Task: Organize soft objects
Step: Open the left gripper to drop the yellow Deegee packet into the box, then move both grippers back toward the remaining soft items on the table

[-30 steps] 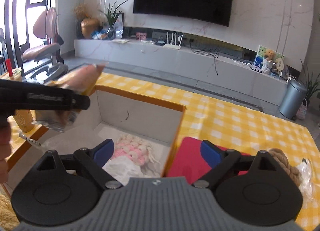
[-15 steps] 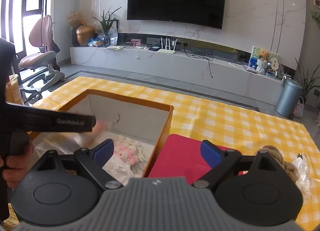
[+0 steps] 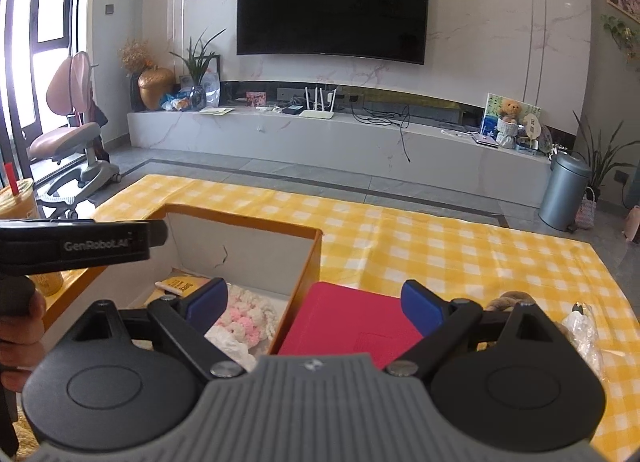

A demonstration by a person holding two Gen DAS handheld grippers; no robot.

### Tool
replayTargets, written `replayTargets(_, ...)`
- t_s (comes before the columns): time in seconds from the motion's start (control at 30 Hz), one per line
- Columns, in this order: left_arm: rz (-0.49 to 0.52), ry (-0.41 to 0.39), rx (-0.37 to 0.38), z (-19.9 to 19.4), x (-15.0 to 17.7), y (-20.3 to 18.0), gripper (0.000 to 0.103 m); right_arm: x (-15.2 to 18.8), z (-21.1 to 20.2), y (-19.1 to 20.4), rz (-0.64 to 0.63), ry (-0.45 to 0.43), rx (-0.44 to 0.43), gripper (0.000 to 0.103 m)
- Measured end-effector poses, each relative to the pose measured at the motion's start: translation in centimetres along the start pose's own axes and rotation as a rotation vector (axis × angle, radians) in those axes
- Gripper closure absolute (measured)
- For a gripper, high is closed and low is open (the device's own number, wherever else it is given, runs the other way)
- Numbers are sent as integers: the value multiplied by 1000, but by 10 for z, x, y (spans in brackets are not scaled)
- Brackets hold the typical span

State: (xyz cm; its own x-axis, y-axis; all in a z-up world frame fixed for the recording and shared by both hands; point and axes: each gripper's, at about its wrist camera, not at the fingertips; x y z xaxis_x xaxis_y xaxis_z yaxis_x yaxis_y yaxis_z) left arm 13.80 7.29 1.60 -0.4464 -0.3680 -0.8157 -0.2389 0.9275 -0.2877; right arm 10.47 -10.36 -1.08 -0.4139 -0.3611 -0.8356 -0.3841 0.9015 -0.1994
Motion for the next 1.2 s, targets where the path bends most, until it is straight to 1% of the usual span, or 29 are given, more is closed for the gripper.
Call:
replayTargets(0.13,26,-29,6,-12,-3,-4,5,3,-3,-9,22,8,17,11)
replayTargets(0.27,45,-42,24,-21,-3,-10,6,3,-5,-19,48,25,25,11)
replayTargets(0.43,94,-75,35,-37,0,-23,5,1,-9,-27,47,33,25,11)
replayTargets(0.53,119,-92,63,-48,2,-34,5,0,-12,-31,48,40,33,11)
replayTargets(0.63,140,-105,91,-61,6,-46,5,-1,-20,-42,67,28,39,11)
replayTargets(0.73,149,-103,114,-72,10,-58,6,-2,-31,-55,76,22,41,11)
replayTargets(0.8,148,-98,130,-77,12,-67,6,-3,-40,-65,68,17,77,11)
replayTargets(0.87,154,-97,150,-83,13,-78,6,-3,-49,-81,60,13,136,11)
replayTargets(0.97,164,-87,180,-89,18,-98,6,4,-58,-109,69,30,193,9)
replayTargets(1.03,177,-69,201,-89,24,-112,6,12,-61,-130,117,50,217,9)
replayTargets(1.2,219,-18,236,-79,45,-147,5,39,-59,-182,244,138,286,9)
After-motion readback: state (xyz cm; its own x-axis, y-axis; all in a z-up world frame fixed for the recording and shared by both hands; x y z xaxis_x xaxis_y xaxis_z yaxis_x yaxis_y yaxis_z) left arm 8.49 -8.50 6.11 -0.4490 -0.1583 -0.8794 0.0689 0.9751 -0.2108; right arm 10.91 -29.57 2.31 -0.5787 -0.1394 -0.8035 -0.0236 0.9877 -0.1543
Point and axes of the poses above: each gripper's, at about its wrist camera, not at the fingertips, and z roughly the way its jaws point, y to its left, x to its underside, and after that the axes turned 13 degrees about -z, right-handed
